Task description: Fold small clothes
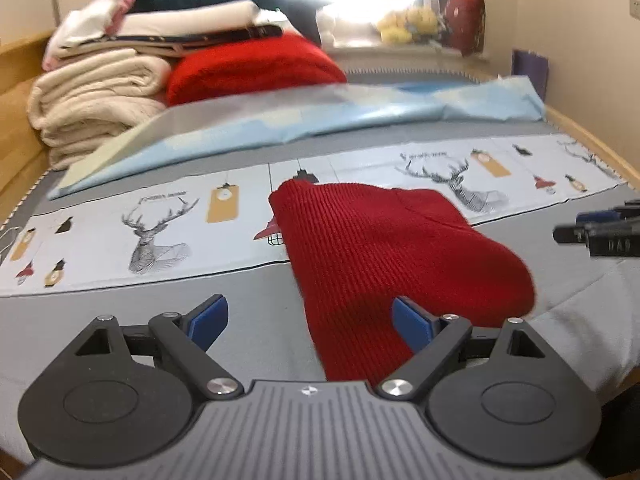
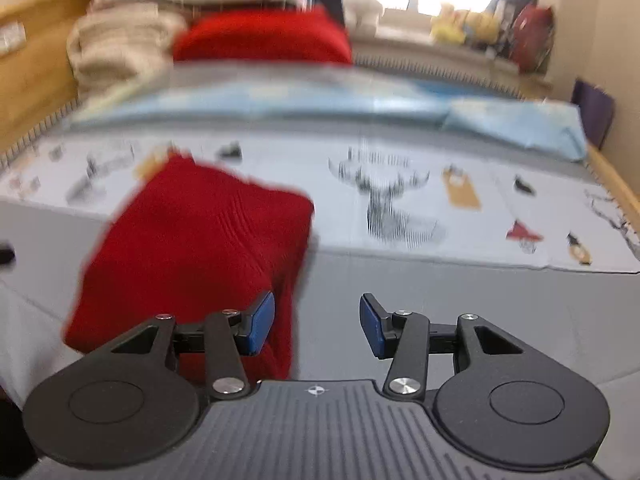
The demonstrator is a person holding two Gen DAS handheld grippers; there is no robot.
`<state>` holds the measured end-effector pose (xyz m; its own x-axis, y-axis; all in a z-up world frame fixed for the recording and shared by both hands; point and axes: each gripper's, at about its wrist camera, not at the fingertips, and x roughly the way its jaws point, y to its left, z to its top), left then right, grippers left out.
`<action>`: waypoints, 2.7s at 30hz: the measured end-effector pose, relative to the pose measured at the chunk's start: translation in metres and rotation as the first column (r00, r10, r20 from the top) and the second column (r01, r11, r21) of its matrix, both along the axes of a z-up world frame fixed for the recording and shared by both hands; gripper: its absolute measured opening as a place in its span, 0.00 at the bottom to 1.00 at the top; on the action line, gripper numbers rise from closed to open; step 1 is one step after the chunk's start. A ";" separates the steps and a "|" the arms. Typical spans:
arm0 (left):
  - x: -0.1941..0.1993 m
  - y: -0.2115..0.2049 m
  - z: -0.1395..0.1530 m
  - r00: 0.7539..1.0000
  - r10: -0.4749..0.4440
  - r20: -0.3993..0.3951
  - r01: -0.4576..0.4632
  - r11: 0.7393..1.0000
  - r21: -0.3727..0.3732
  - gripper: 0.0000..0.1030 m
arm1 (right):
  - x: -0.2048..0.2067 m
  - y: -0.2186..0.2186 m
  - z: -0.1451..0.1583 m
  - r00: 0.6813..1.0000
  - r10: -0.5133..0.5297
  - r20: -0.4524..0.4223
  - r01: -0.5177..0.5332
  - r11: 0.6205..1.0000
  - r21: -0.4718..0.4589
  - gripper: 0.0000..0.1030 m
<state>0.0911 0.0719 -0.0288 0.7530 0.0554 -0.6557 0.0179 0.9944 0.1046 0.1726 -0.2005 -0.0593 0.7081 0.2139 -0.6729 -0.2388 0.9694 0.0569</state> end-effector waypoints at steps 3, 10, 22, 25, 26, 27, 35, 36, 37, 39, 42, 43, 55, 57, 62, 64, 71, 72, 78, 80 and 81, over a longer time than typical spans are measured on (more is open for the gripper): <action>-0.032 -0.010 0.004 0.999 0.042 -0.005 -0.042 0.998 -0.041 0.90 | -0.039 -0.001 0.017 0.996 -0.019 0.082 0.015 0.999 0.041 0.61; -0.103 -0.039 -0.010 0.996 0.074 0.043 -0.072 0.996 -0.062 0.90 | -0.128 0.011 0.018 0.991 -0.054 0.121 0.045 0.996 0.077 0.74; -0.111 -0.055 -0.033 0.991 0.124 0.054 -0.117 0.987 -0.114 0.90 | -0.154 0.056 0.002 0.995 0.033 0.092 -0.034 0.999 0.007 0.77; -0.106 -0.051 -0.035 0.989 0.141 0.045 -0.133 0.981 -0.140 0.90 | -0.152 0.059 -0.001 0.996 0.029 0.084 -0.031 0.999 0.011 0.77; -0.104 -0.049 -0.036 0.989 0.139 0.047 -0.131 0.982 -0.136 0.90 | -0.151 0.060 -0.002 0.996 0.027 0.082 -0.028 1.000 0.011 0.77; -0.104 -0.049 -0.036 0.989 0.139 0.051 -0.131 0.983 -0.131 0.90 | -0.150 0.061 -0.002 0.996 0.027 0.082 -0.028 1.000 0.011 0.77; -0.101 -0.045 -0.038 0.990 0.133 0.051 -0.125 0.983 -0.137 0.90 | -0.146 0.063 -0.005 0.997 0.019 0.080 -0.020 1.000 0.015 0.77; -0.101 -0.045 -0.039 0.990 0.133 0.052 -0.125 0.983 -0.138 0.90 | -0.145 0.063 -0.005 0.997 0.017 0.079 -0.019 1.000 0.016 0.77; -0.101 -0.045 -0.039 0.990 0.134 0.053 -0.125 0.982 -0.139 0.90 | -0.145 0.064 -0.006 0.997 0.016 0.079 -0.017 1.000 0.017 0.77; -0.099 -0.044 -0.039 0.989 0.135 0.054 -0.127 0.982 -0.139 0.90 | -0.144 0.065 -0.005 0.997 0.015 0.080 -0.016 1.000 0.019 0.77; -0.099 -0.043 -0.041 0.989 0.137 0.052 -0.129 0.982 -0.142 0.90 | -0.143 0.065 -0.006 0.997 0.014 0.078 -0.015 1.000 0.018 0.77; -0.098 -0.043 -0.041 0.989 0.139 0.053 -0.130 0.981 -0.142 0.90 | -0.143 0.065 -0.006 0.997 0.014 0.078 -0.015 1.000 0.018 0.77; -0.098 -0.041 -0.041 0.988 0.142 0.054 -0.132 0.980 -0.148 0.90 | -0.140 0.066 -0.006 0.997 0.010 0.073 -0.012 1.000 0.021 0.77; -0.098 -0.041 -0.041 0.988 0.142 0.053 -0.132 0.980 -0.148 0.90 | -0.140 0.066 -0.007 0.997 0.010 0.072 -0.012 1.000 0.021 0.77; -0.097 -0.041 -0.041 0.989 0.142 0.052 -0.132 0.980 -0.150 0.90 | -0.136 0.067 -0.008 0.998 0.004 0.068 -0.005 1.000 0.022 0.77; -0.097 -0.041 -0.042 0.989 0.141 0.050 -0.132 0.980 -0.151 0.90 | -0.136 0.068 -0.008 0.998 0.002 0.066 -0.003 1.000 0.023 0.77; -0.094 -0.039 -0.042 0.989 0.140 0.050 -0.131 0.980 -0.150 0.90 | -0.135 0.068 -0.008 0.998 0.001 0.064 -0.002 1.000 0.025 0.77; -0.094 -0.039 -0.042 0.989 0.140 0.050 -0.131 0.980 -0.151 0.90 | -0.135 0.068 -0.008 0.998 0.000 0.064 -0.002 1.000 0.025 0.77; -0.093 -0.038 -0.042 0.989 0.139 0.050 -0.130 0.980 -0.150 0.90 | -0.135 0.068 -0.008 0.998 0.001 0.064 -0.002 1.000 0.025 0.77; -0.093 -0.039 -0.042 0.989 0.139 0.050 -0.130 0.980 -0.150 0.90 | -0.135 0.067 -0.008 0.998 0.001 0.064 -0.003 1.000 0.025 0.77; -0.093 -0.038 -0.042 0.989 0.139 0.051 -0.130 0.980 -0.150 0.90 | -0.135 0.067 -0.008 0.998 0.001 0.064 -0.003 1.000 0.025 0.77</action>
